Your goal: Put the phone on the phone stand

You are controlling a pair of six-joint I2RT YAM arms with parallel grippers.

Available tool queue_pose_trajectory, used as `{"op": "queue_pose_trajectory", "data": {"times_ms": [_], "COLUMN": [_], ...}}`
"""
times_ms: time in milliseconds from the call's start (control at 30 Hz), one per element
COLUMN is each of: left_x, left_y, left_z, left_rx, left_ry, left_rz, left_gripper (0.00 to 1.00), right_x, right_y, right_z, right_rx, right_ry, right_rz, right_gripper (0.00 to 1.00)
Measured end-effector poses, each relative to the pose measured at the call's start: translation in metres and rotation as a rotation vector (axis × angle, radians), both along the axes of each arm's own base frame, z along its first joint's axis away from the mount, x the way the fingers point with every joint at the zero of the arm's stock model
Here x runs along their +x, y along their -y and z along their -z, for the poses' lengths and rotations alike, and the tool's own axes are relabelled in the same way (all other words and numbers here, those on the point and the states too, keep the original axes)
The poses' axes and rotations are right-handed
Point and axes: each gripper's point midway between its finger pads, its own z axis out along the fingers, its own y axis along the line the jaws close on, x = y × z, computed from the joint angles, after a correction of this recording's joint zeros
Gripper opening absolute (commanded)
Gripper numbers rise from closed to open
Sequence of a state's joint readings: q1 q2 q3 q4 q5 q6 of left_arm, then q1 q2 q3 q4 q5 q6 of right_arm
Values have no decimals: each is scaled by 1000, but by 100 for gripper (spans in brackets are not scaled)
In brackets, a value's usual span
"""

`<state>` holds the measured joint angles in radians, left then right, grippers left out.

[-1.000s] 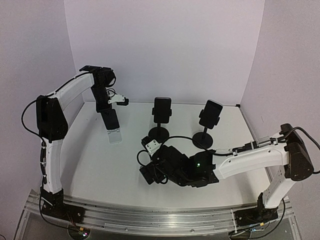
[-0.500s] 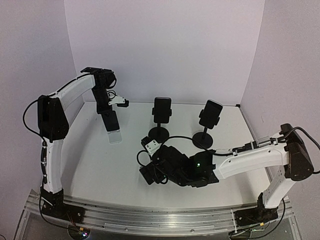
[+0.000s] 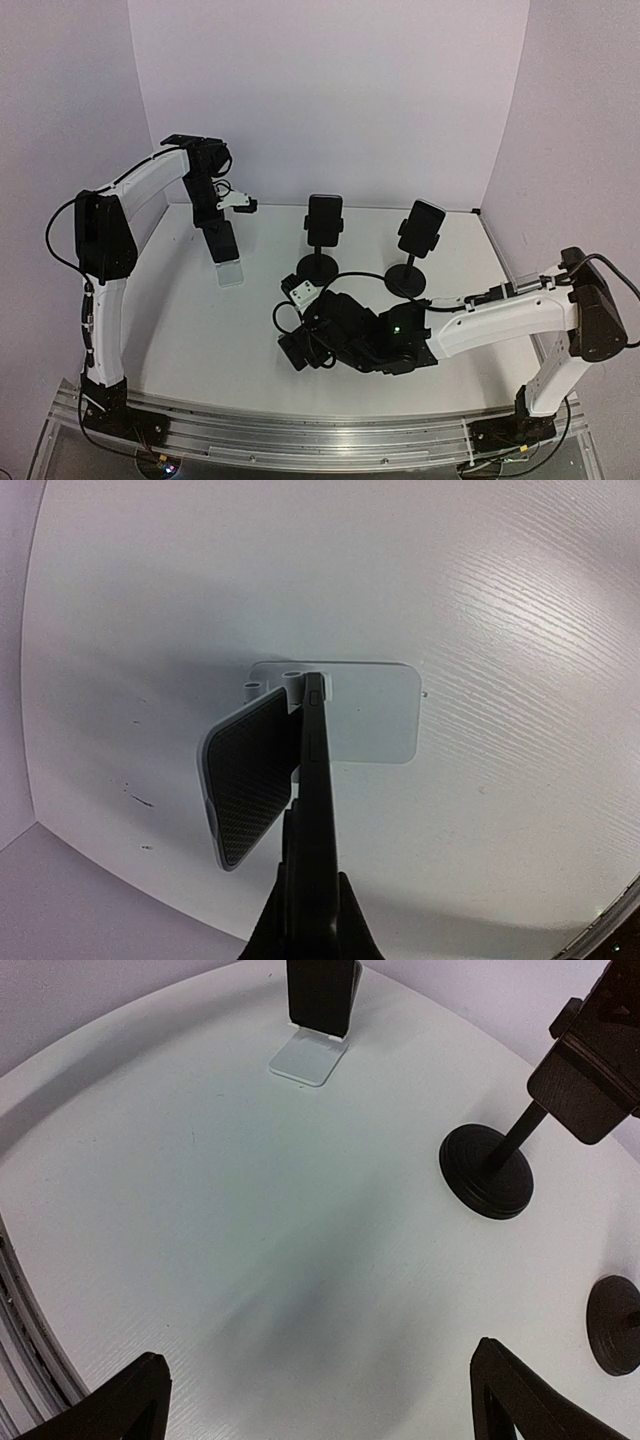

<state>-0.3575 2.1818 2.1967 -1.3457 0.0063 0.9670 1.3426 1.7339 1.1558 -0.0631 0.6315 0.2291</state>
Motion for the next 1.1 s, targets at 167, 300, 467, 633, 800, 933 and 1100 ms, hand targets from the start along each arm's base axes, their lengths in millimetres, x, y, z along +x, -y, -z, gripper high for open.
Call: {"op": "queue_pose_trajectory", "data": {"times_ms": [167, 300, 467, 633, 800, 933, 1100], "left_x": [5, 12, 19, 29, 40, 46, 46], "left_y": [1, 3, 4, 0, -6, -7, -8], "left_z": [-1, -3, -6, -8, -12, -14, -6], "left_rx": [-9, -20, -26, -22, -16, -12, -10], "left_ry": [21, 50, 78, 115, 156, 181, 174], "left_rz": [-5, -9, -12, -25, -41, -49, -50], "left_gripper": [22, 24, 30, 40, 44, 44, 50], "right_x": [-1, -2, -3, -4, -5, -6, -6], "right_y": [-2, -4, -6, -8, -9, -10, -10], "right_z": [2, 3, 5, 5, 6, 10, 10], "right_rx": [-1, -1, -3, 1, -1, -9, -10], "right_ry": [-8, -13, -22, -26, -30, -35, -37], "right_rz": [-8, -15, -24, -29, -35, -40, -42], "right_gripper": [98, 98, 98, 98, 98, 98, 98]}}
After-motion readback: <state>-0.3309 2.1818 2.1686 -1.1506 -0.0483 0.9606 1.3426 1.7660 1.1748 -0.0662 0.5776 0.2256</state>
